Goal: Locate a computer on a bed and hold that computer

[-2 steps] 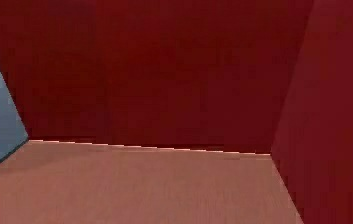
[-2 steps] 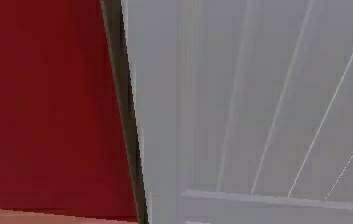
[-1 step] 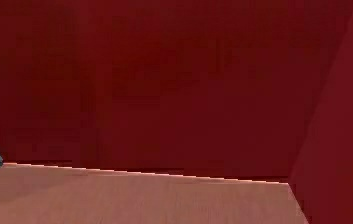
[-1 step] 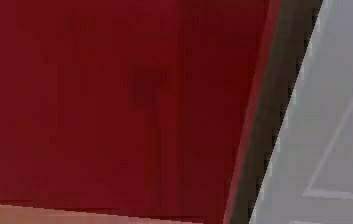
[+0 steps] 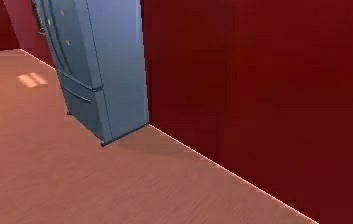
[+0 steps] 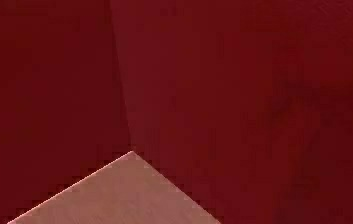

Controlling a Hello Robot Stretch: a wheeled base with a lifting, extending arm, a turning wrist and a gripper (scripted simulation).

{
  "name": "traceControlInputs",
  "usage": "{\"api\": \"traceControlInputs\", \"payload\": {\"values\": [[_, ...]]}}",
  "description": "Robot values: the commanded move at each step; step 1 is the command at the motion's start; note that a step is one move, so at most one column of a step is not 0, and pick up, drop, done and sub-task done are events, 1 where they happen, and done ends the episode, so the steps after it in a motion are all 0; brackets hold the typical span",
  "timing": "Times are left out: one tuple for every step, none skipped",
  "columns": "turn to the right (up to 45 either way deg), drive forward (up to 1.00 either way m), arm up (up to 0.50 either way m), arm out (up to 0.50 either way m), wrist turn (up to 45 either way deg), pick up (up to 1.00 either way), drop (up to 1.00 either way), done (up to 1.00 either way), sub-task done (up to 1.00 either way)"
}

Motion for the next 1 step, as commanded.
{"api": "traceControlInputs", "payload": {"values": [[0.0,0.60,0.00,0.00,0.0,0.00,0.00,0.00,0.00]]}}
